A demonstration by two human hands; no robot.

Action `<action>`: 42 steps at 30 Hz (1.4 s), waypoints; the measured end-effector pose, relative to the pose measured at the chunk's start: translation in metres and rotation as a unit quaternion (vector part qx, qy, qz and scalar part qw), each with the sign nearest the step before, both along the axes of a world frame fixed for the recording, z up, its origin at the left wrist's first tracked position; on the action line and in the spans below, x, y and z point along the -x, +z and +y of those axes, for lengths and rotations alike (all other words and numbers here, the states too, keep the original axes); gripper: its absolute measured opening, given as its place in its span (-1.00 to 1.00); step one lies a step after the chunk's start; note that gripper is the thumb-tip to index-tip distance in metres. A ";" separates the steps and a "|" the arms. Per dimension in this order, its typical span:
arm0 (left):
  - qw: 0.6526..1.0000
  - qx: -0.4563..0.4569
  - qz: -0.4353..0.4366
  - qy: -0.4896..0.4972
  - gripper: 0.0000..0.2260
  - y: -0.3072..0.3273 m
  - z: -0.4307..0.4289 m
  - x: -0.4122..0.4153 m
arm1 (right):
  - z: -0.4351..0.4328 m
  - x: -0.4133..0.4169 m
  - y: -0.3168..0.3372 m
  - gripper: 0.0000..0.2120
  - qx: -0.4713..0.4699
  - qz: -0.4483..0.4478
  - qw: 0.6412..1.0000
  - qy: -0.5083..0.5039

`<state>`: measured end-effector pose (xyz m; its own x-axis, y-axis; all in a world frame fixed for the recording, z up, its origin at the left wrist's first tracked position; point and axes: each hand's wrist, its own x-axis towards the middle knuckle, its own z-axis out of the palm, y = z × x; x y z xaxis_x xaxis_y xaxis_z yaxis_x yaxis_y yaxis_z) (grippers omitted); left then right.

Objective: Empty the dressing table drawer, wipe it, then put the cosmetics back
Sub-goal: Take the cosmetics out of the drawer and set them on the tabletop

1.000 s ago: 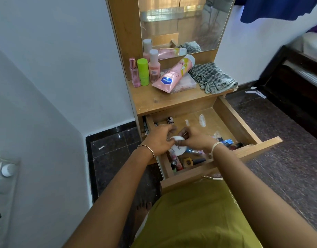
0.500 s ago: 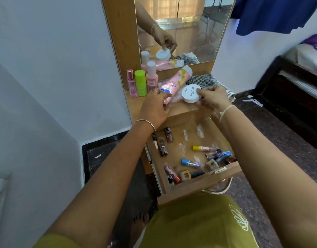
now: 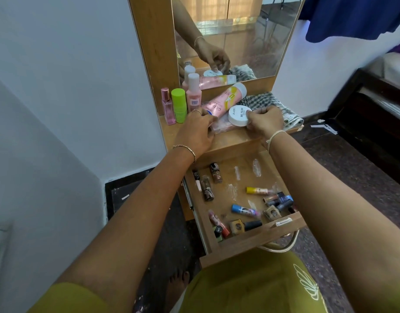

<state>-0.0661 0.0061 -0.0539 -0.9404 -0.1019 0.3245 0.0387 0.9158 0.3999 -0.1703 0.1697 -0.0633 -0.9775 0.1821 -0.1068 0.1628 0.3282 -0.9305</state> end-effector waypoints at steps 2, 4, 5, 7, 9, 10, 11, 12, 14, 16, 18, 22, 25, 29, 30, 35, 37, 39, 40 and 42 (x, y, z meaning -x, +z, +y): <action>1.000 -0.001 0.006 -0.003 -0.67 0.000 0.000 -0.001 | 0.001 0.002 -0.003 -0.69 -0.017 0.010 1.000 0.011; 1.000 -0.005 0.008 -0.004 -0.68 0.000 0.001 -0.002 | 0.002 0.003 -0.003 -0.72 -0.033 0.021 0.999 0.021; 1.000 -0.009 0.009 -0.003 -0.68 -0.001 0.001 -0.003 | 0.003 0.002 -0.004 -0.72 -0.039 0.027 0.999 0.025; 1.000 -0.008 0.011 -0.002 -0.68 -0.002 0.001 -0.005 | 0.006 0.000 -0.005 -0.70 -0.046 0.036 0.998 0.029; 1.000 -0.008 0.026 -0.001 -0.69 -0.003 0.003 -0.009 | 0.010 -0.006 0.000 -0.72 -0.054 0.049 0.997 0.024; 0.999 -0.017 0.037 0.000 -0.70 -0.004 0.005 -0.012 | 0.013 -0.012 0.004 -0.74 -0.063 0.059 0.996 0.022; 0.998 -0.031 0.049 0.001 -0.71 -0.005 0.007 -0.016 | 0.016 -0.019 0.008 -0.77 -0.077 0.069 0.994 0.020; 0.997 -0.048 0.058 0.000 -0.72 -0.007 0.009 -0.020 | 0.020 -0.028 0.012 -0.79 -0.089 0.079 0.993 0.017; 0.994 -0.089 0.064 -0.010 -0.77 -0.010 0.013 -0.030 | 0.028 -0.045 0.013 -0.83 -0.099 0.099 0.990 0.019; 0.992 -0.116 0.049 -0.021 -0.85 -0.016 0.018 -0.042 | 0.039 -0.063 0.008 -0.83 -0.135 0.109 0.984 0.033; 0.991 -0.125 0.021 -0.033 -0.91 -0.024 0.023 -0.054 | 0.048 -0.080 -0.002 -0.79 -0.181 0.112 0.975 0.066; 0.989 -0.095 -0.098 -0.059 -0.83 -0.049 0.029 -0.068 | 0.065 -0.099 -0.029 -0.85 -0.299 0.071 0.930 0.201; 0.978 0.025 -0.194 -0.070 -0.73 -0.063 0.035 -0.069 | 0.074 -0.103 -0.049 -0.87 -0.395 0.004 0.868 0.301; 0.975 0.088 -0.203 -0.027 -0.75 -0.073 0.044 -0.063 | 0.075 -0.108 -0.063 -0.74 -0.444 -0.011 0.832 0.332; 0.976 0.092 -0.198 -0.016 -0.76 -0.074 0.046 -0.061 | 0.074 -0.108 -0.064 -0.74 -0.454 -0.012 0.826 0.333; 0.961 0.155 -0.229 -0.011 -0.73 -0.079 0.049 -0.049 | 0.070 -0.105 -0.072 -0.76 -0.482 -0.008 0.809 0.337; 0.957 0.170 -0.234 -0.008 -0.74 -0.080 0.049 -0.045 | 0.070 -0.104 -0.075 -0.78 -0.489 -0.011 0.802 0.342; 0.955 0.179 -0.238 -0.008 -0.74 -0.079 0.050 -0.042 | 0.069 -0.104 -0.076 -0.80 -0.492 -0.004 0.798 0.348; 0.954 0.184 -0.237 -0.010 -0.74 -0.079 0.051 -0.040 | 0.069 -0.103 -0.077 -0.81 -0.489 0.003 0.799 0.349; 0.952 0.197 -0.235 -0.015 -0.76 -0.080 0.052 -0.037 | 0.070 -0.103 -0.078 -0.80 -0.468 0.017 0.814 0.344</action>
<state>-0.0288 0.0576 -0.1338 -0.9917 -0.0303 -0.1251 -0.0312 0.9995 0.0053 -0.0670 0.2393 -0.1409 -0.8817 -0.4238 -0.2074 -0.3798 0.8983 -0.2207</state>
